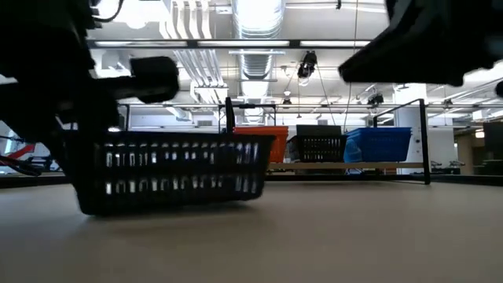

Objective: Stack baskets on shelf by color
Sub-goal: Stack the top black basket in the other black basket on the shelf

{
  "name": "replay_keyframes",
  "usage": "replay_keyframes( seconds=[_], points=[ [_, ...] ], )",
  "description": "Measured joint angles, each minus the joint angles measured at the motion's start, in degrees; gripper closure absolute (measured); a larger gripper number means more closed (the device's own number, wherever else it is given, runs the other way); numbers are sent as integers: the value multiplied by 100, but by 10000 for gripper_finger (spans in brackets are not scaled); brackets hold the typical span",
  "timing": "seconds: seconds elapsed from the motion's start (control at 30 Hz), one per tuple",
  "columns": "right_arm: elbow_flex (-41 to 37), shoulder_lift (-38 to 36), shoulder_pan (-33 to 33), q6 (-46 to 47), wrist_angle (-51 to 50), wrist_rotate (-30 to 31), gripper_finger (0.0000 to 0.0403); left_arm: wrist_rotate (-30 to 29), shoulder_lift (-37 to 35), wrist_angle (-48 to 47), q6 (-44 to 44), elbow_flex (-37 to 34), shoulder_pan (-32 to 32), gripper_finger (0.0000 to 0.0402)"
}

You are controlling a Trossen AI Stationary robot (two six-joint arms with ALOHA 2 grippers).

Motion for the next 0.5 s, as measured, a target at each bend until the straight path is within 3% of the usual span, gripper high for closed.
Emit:
replay_keyframes(
  seconds=[0.1, 0.2, 0.37, 0.5],
  points=[
    [361, -193, -319, -234, -1558, -747, 307, -11, 452, -11, 482, 378, 54, 402],
    [713, -126, -603, -1136, -2584, -1499, 269, -24, 806, -39, 995, 742, 111, 402],
    [1302, 207, -843, -2841, -3230, -1559, 243, -31, 1072, -52, 1315, 1135, 196, 402],
    [1709, 437, -875, -3540, -3287, -1589, 247, -38, 1046, -56, 1339, 1238, 247, 402]
  ],
)
